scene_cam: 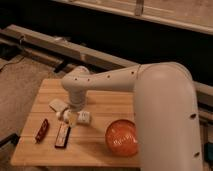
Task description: Place the bottle in the ceramic bowl
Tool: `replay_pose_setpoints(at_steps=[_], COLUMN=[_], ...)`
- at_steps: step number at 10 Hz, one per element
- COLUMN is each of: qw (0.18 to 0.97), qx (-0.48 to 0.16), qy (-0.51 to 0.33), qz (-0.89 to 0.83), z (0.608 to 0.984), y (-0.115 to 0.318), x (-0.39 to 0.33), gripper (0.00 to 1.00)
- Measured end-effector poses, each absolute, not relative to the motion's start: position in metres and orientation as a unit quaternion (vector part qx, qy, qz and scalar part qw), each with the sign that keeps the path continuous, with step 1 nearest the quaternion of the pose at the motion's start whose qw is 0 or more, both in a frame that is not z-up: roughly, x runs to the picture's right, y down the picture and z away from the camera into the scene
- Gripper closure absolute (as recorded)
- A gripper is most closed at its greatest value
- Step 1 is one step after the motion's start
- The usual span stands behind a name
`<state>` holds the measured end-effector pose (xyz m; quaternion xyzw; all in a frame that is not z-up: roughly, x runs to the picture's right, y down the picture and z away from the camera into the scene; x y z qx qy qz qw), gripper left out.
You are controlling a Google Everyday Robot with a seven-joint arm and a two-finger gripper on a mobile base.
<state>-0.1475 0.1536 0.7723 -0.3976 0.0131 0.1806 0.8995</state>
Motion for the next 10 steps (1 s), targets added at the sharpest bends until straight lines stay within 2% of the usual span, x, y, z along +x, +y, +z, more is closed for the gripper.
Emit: replay_pose_setpoints(at_steps=[6, 10], qw=[0.92, 0.924], qx=[-0.354, -0.35], qy=[0.018, 0.021], qz=[0.168, 0.152], z=[0.801, 0.825], y=[0.136, 0.14], x=[-0.155, -0.167], gripper=[0.2, 0.2])
